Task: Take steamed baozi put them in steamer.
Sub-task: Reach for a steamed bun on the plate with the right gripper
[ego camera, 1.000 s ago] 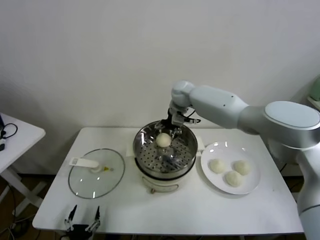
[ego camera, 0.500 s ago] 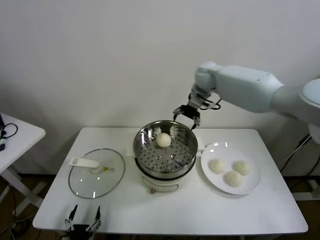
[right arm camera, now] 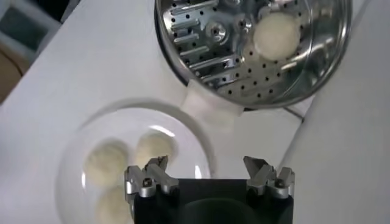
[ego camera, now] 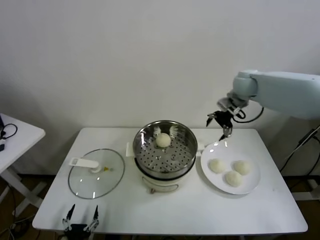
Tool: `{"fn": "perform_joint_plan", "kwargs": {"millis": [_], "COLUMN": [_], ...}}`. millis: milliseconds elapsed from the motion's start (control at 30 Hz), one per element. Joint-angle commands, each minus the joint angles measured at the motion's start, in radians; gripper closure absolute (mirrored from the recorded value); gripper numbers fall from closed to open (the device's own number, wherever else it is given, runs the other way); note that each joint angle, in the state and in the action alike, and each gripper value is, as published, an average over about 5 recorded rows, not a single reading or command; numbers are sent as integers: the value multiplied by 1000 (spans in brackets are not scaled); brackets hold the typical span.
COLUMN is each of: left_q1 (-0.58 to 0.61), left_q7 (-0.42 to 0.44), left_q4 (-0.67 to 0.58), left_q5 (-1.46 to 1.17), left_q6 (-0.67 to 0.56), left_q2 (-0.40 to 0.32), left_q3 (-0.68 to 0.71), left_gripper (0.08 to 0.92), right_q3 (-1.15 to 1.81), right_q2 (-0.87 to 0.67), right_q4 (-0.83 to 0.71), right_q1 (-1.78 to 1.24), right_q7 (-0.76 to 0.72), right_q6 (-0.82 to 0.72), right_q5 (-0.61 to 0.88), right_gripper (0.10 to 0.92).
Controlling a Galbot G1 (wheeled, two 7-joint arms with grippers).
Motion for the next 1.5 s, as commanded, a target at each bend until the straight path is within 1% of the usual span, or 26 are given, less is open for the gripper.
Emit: {"fn": "perform_joint_plan", "kwargs": {"millis": [33, 233, 567, 933, 1200, 1500], "left_q1": [-2, -5, -5, -2, -3, -6], "left_q7": [1, 1, 5, 6, 6, 5], "left_q4": [-3, -5, -7, 1, 6, 12], "left_q5": [-1, -6, -15, -14, -14, -14], "left_q6": [-1, -3, -1, -5, -6, -8], "left_q2": [-2, -2, 0, 1, 0, 1], "left_q3": [0, -1, -4, -8, -10, -12], "left_gripper": [177, 177, 177, 177, 177, 177], "right_q3": [-49, 25, 131, 217, 272, 317], "right_q2": [-105, -117, -96, -58, -51, -36], "right_q4": [137, 98, 5, -86, -124, -170], "right_q1": [-38, -161, -327, -426, -470, -505], "right_q7": [96, 113, 121, 140, 141, 140], "right_q6": [-265, -305, -312, -311, -307, -303], "right_q5": [83, 45, -20, -98, -166, -187], "right_gripper": [203, 203, 203, 203, 203, 203]}}
